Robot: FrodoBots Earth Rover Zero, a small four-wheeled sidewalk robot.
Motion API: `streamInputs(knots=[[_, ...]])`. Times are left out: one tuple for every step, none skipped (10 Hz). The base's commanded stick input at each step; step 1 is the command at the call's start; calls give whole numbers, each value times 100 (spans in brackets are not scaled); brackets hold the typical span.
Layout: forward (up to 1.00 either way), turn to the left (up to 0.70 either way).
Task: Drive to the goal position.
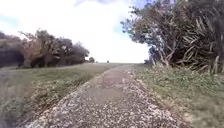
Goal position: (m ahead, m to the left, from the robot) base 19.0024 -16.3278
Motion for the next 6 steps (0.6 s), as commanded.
streamInputs(knots=[[85,0],[85,0],[85,0],[85,0],[85,0],[85,0]])
